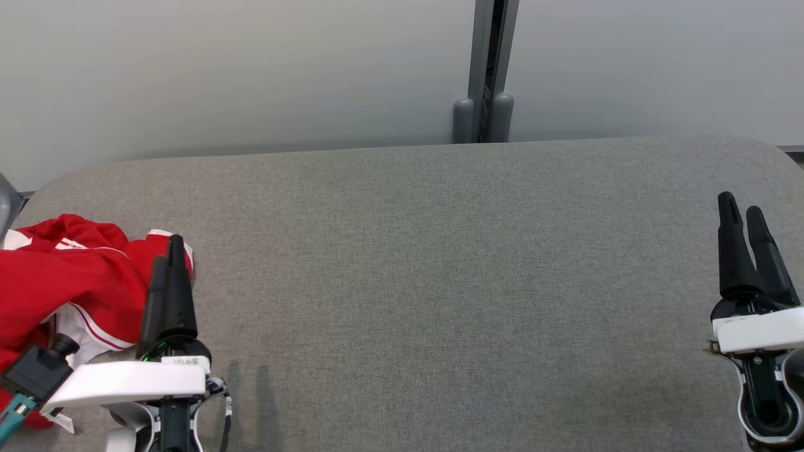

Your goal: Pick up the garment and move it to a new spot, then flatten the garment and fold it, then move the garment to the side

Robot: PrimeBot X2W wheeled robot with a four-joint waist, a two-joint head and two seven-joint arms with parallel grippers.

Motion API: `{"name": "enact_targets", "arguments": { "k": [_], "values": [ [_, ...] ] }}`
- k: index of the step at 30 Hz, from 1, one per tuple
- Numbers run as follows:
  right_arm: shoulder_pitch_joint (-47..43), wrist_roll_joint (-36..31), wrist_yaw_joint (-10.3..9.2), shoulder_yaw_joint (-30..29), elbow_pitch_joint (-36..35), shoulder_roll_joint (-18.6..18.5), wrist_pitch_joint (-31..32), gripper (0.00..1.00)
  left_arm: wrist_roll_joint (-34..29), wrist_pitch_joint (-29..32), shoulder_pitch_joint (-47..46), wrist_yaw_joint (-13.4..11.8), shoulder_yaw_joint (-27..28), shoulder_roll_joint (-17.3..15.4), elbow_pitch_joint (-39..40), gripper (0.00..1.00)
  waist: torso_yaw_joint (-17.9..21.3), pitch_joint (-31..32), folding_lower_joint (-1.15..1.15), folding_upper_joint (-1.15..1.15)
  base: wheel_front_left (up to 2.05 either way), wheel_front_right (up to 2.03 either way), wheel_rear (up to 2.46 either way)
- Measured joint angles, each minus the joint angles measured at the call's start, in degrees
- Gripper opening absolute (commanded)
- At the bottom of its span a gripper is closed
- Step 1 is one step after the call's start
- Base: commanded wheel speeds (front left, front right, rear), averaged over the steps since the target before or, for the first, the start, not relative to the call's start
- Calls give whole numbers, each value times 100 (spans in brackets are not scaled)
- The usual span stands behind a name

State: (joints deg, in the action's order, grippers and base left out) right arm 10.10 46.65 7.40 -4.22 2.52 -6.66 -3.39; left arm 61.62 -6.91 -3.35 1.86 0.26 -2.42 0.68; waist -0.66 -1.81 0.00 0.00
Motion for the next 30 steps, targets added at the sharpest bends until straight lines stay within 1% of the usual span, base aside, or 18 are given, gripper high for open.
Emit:
{"name": "enact_targets", "arguments": {
  "k": [1,10,14,15,17,24,30],
  "values": [
    [0,0,0,0,0,0,0,100,0,0,0,0,0,0,0,100,0,0,0,0,0,0,0],
    [12,-888,1,282,-170,-109,-179,100,-1660,-126,36,-634,-700,-9,350,100,-10,-66,0,0,0,0,0],
    [18,-1214,1,430,-169,-158,-256,100,-2130,-172,50,-999,-925,-9,359,100,-16,-89,0,0,0,0,0],
    [18,-1332,1,490,-158,-157,-281,100,-2425,-203,51,-1136,-1020,-15,326,100,-20,-95,0,0,0,0,0],
    [19,-1449,1,542,-135,-156,-324,100,-2658,-226,51,-1276,-1115,-12,286,100,-25,-98,0,0,0,0,0],
    [10,-1731,1,703,45,-103,-448,100,-3305,-321,55,-1605,-1372,-18,80,100,-41,-91,0,0,0,0,0],
    [-17,-1931,2,856,282,-83,-548,100,-3662,-380,73,-1725,-1538,-18,-118,100,-39,-60,0,0,0,0,0]
  ]
}}
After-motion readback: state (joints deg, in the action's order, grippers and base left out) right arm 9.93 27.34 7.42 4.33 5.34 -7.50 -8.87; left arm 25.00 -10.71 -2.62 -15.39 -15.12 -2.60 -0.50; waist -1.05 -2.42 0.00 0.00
